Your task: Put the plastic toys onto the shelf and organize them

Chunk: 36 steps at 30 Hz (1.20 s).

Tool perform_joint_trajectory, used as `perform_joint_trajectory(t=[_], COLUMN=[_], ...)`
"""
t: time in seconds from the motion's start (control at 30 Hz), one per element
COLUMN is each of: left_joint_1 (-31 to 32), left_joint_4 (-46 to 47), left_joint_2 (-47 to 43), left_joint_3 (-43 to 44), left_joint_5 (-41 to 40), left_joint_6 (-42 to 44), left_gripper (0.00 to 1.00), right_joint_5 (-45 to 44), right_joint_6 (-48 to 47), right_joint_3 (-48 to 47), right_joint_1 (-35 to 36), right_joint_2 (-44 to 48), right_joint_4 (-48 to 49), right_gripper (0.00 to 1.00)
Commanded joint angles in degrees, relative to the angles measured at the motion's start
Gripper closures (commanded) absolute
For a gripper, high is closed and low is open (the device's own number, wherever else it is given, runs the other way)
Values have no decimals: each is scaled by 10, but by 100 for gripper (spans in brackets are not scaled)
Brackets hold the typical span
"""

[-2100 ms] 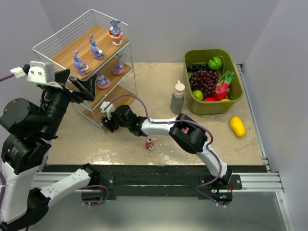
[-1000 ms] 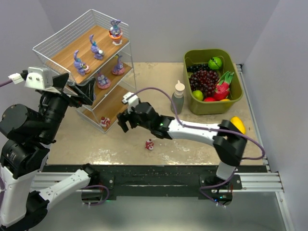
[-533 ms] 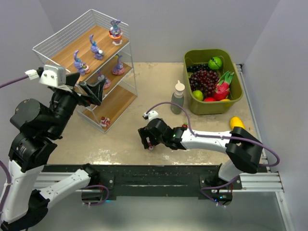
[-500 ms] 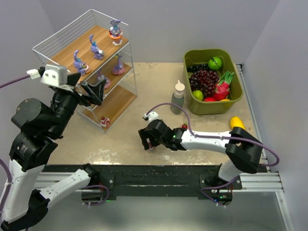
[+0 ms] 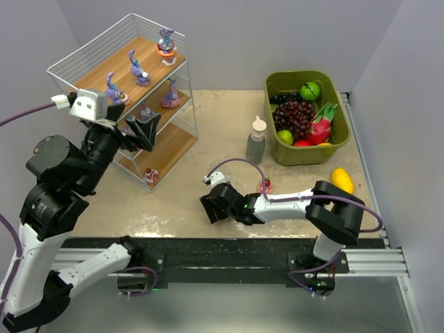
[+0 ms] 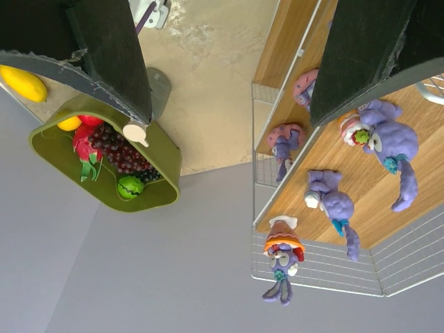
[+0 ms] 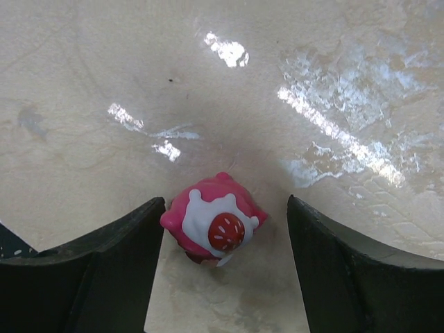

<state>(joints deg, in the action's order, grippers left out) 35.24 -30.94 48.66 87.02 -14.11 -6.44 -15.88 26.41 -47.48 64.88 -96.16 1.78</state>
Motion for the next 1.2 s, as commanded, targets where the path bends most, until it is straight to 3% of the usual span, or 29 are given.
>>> perform_joint_trajectory(t=[0.0,0.07,0.1,0.2,0.33,0.5,0.73,0.93,1.17], left_joint_1=[-3,-2,-3,-3,-3,-2,-3,-3,-2], left_joint_4=[19,18,18,18,18,16,4,-2,-3], left_joint_2=[0,0,0,0,2,-1,-4,-7,0], left_joint_3=[9,10,10,10,10,13,24,27,28], left_joint_5=[0,-4,-5,-9,-11,-19,-32,-43,-53], left_joint_6=[-2,-2,-2,-2,-3,-3,-2,-1,8], left_gripper=[0,0,0,0,0,0,0,0,1], right_joint_5=[-21,-17,-19,-20,-14,12,121,213,274], right_joint_6=[-15,-20,-22,-29,-46,-87,-212,-311,-363], right_joint_3=[21,34,36,41,21,-37,-188,-340,-464], right_joint_1=[2,3,3,4,4,-13,-76,-121,-142], right_joint_2=[-12,-11,-10,-4,-9,-46,-144,-253,-336], right_joint_4=[66,80,82,86,87,117,174,168,134], right_gripper=[33,40,49,63,73,75,77,75,72])
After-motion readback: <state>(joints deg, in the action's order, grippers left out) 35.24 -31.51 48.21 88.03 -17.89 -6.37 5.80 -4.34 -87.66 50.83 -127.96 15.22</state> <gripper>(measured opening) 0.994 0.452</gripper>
